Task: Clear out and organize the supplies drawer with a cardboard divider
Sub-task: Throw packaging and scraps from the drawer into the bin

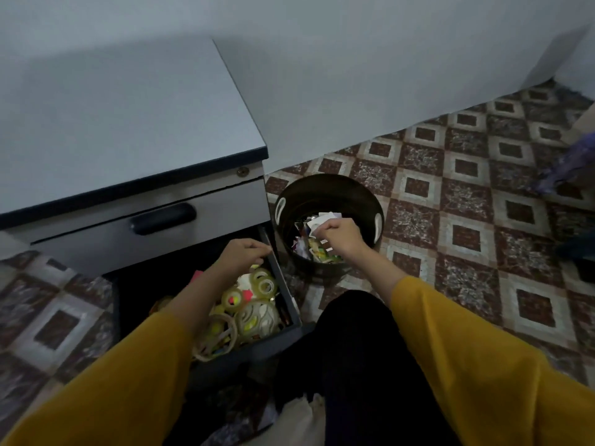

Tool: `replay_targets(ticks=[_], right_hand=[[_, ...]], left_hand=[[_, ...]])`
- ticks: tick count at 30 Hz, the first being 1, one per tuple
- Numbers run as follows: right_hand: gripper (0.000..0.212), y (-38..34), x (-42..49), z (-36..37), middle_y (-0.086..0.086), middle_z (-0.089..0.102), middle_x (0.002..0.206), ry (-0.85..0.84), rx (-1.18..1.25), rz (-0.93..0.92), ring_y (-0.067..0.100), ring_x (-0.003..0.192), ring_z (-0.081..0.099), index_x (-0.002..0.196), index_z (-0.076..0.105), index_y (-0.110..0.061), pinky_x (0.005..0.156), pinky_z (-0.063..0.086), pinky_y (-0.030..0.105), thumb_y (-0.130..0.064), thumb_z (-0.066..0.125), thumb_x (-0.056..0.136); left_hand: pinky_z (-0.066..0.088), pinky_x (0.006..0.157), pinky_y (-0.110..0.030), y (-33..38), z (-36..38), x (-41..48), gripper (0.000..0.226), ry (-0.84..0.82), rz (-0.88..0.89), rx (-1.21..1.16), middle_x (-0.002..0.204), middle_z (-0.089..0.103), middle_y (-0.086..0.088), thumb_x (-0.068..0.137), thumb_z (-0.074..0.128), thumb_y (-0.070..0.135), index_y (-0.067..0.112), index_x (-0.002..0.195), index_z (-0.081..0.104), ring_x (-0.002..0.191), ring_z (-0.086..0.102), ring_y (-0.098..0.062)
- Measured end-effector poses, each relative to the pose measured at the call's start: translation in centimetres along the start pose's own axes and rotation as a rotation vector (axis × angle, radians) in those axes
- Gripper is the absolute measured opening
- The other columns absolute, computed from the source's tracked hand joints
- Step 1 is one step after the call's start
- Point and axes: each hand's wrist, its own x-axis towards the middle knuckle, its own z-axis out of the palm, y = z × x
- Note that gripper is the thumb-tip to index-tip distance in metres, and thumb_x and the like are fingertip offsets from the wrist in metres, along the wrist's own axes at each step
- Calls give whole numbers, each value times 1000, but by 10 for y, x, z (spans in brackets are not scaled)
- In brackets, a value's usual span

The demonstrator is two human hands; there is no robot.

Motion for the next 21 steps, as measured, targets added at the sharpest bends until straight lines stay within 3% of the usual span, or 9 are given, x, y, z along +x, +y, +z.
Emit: replay_targets(ticks=[3,6,11,14,17,21], right_hand=[[19,-7,-15,25,7,60,70,-61,31,3,18,58,51,71,66,-7,50,40,23,-2,57,87],[27,-10,-29,51,1,60,68,-122,-5,-31,16,57,53,65,62,-16,49,41,24,-3,56,88],[15,-11,-51,90,3,60,69,-201,-25,-62,15,60,54,75,67,-8,47,44,17,-2,60,87],[14,-10,-57,109,4,62,69,-238,-31,-65,19,64,56,72,68,-8,58,47,30,-5,63,85],[21,-8,-57,124,2,63,71,-261,-56,-50,19,67,58,67,67,-13,56,46,29,-4,62,85],[18,-4,-56,140,1,64,72,-297,-61,-58,18,70,60,70,69,-9,61,50,26,-3,61,86]], left_hand=[[40,62,-26,-16,-23,-19,14,38,13,-58,83,59,-8,88,62,14,11,75,63,74,58,-14],[41,57,-21,-35,-47,-39,14,82,-6,-112,75,58,-8,87,63,10,12,73,62,66,54,-13],[39,54,-22,-74,-83,-67,17,139,-40,-153,71,60,-10,87,61,6,11,72,64,60,54,-16],[47,63,-26,-96,-98,-78,20,191,-48,-175,82,63,-15,88,59,3,11,72,65,68,57,-20],[47,47,-14,-111,-107,-88,20,219,-61,-185,81,64,-12,91,56,5,10,74,65,65,61,-14],[46,43,-12,-123,-112,-94,25,238,-105,-204,74,60,-7,93,53,5,11,71,62,50,58,-4]])
